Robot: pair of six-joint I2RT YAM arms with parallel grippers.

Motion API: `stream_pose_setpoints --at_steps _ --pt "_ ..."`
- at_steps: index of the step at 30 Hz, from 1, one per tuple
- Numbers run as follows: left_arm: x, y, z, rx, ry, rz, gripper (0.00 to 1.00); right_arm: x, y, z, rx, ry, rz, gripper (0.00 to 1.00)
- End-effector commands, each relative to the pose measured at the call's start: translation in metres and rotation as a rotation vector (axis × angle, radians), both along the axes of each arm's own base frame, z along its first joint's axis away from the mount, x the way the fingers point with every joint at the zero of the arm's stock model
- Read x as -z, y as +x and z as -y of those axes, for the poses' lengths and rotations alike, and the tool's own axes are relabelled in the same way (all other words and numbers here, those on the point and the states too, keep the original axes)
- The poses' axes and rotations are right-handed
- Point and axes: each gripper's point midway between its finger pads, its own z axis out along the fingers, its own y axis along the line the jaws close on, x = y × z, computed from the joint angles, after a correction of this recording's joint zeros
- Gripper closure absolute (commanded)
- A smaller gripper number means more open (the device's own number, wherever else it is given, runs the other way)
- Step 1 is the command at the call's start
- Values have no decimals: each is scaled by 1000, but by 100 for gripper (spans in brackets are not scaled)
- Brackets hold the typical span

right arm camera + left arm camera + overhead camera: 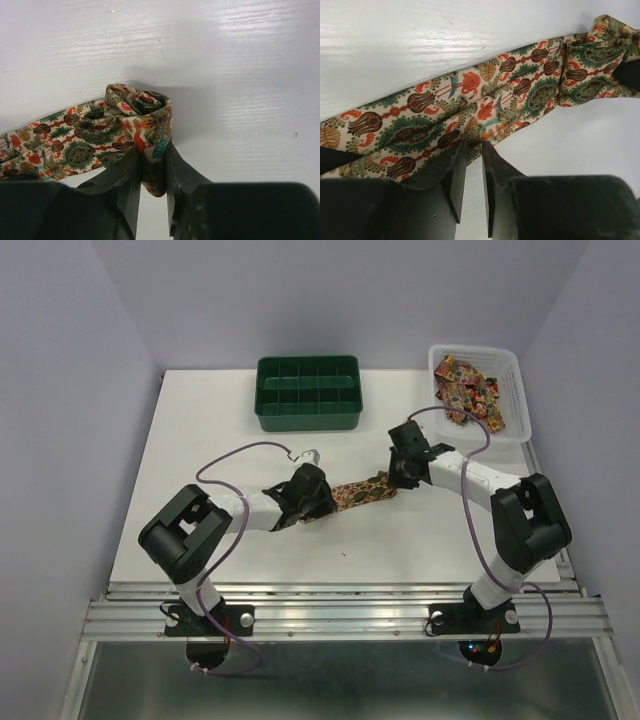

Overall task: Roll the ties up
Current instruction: Roll the tie

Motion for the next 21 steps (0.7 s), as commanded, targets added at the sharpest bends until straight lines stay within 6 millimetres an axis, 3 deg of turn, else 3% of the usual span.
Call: stream_pose_setpoints --at_steps 1,5,12,18,21 --pt "-16 7 -10 -50 33 37 69 -16 17 3 -35 -46 39 81" --pt "-22 21 -21 -105 100 71 69 -16 15 8 -31 -72 35 81" --pt "-8 17 -31 -116 107 42 69 -19 9 5 -72 -51 35 81" --pt "-9 15 -22 -81 80 35 69 -29 8 17 -32 -102 40 81" --pt "-24 16 -12 -55 31 71 69 -29 6 20 -22 -118 27 81"
